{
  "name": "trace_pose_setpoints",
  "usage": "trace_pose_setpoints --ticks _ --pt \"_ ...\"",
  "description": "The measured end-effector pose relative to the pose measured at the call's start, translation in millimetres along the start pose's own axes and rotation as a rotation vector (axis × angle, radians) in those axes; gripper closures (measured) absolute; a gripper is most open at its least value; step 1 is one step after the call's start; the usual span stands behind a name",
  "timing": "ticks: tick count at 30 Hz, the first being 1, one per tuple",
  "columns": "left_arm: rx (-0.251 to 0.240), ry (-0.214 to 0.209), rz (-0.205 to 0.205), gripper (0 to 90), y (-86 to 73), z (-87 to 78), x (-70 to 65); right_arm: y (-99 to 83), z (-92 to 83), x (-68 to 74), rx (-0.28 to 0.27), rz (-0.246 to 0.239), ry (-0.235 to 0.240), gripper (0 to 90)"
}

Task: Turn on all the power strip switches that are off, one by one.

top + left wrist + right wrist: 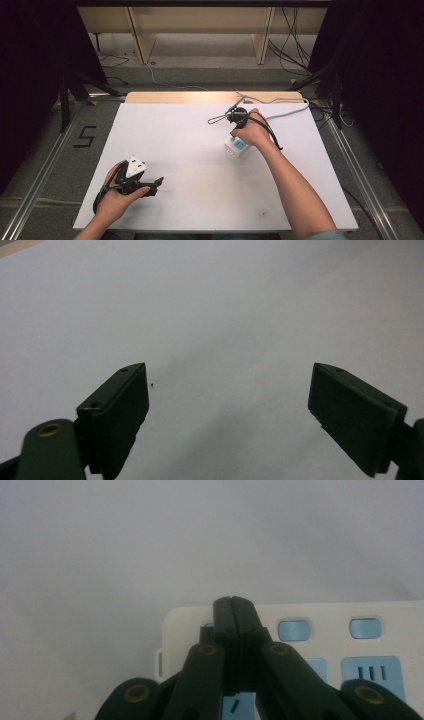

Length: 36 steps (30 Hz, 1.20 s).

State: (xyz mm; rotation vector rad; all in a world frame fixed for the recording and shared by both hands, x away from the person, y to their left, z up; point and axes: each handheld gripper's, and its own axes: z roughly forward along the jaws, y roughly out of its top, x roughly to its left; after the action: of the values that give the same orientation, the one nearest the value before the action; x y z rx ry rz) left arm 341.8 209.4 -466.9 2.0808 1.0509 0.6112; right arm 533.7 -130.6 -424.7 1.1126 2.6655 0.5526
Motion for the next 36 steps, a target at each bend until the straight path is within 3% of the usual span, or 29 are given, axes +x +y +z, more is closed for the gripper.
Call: trace_pose_setpoints --ticks 21,29,36 --pt "0.003 -0.003 0.001 16.4 -0.1 0.2 0.2 3.1 6.6 4.3 0.036 -0.022 -0.002 90.0" --pt "-0.001 -0.003 -0.002 16.4 -0.3 0.2 -0.2 2.9 8.0 3.1 0.04 -0.009 0.011 90.0" --pt "-0.002 -0.002 -0.001 16.4 -0.2 0.3 -0.4 3.0 9.0 5.3 0.049 -0.022 -0.004 90.0"
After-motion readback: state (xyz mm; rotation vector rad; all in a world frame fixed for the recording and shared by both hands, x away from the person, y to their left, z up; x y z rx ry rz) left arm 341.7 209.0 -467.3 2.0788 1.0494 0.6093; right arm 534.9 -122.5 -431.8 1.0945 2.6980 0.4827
